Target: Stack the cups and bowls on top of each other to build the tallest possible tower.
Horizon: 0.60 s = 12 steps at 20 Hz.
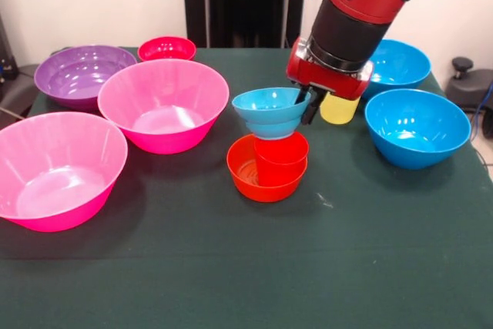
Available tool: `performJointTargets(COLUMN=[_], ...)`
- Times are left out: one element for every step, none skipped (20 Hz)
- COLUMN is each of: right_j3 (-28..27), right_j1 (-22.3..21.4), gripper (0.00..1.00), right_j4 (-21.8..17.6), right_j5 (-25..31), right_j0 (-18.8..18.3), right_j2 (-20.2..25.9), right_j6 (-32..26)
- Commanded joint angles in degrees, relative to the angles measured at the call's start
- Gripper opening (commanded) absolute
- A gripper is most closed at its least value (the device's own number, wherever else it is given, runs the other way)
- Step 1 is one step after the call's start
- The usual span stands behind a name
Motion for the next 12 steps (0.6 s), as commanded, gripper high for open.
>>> performJointTargets(right_j3=[2.36, 2.44, 2.64, 2.73, 2.84, 2.85, 2.98, 2.97, 2.98, 2.99, 3.04, 3.0], right_j1=[-0.6, -0.62, -0.65, -0.67, -0.67, -0.66, -0.63, -0.61, -0.58, -0.55, -0.55, -0.54], gripper=[0.0, 0.0, 0.0, 0.0, 0.0, 0.0, 0.0, 0.0, 0.0, 0.0, 0.0, 0.0], right_j4=[2.25, 2.35, 2.63, 2.72, 2.84, 2.82, 2.8, 2.73, 2.62, 2.51, 2.34, 2.24], right_j5=[1.42, 1.36, 1.27, 1.17, 1.0, 0.83, 0.49, 0.31, 0.03, -0.26, -0.61, -0.7], right_j0=[-1.03, -1.04, -1.25, -1.26, -1.33, -1.27, -1.27, -1.22, -1.27, -1.31, -1.34, -1.33], right_j2=[8.9, 8.96, 9.29, 9.36, 9.51, 9.47, 9.5, 9.47, 9.48, 9.49, 9.47, 9.45], right_j6=[3.89, 3.88, 3.84, 3.85, 3.86, 3.91, 3.98, 4.01, 3.96, 3.9, 3.84, 3.86])
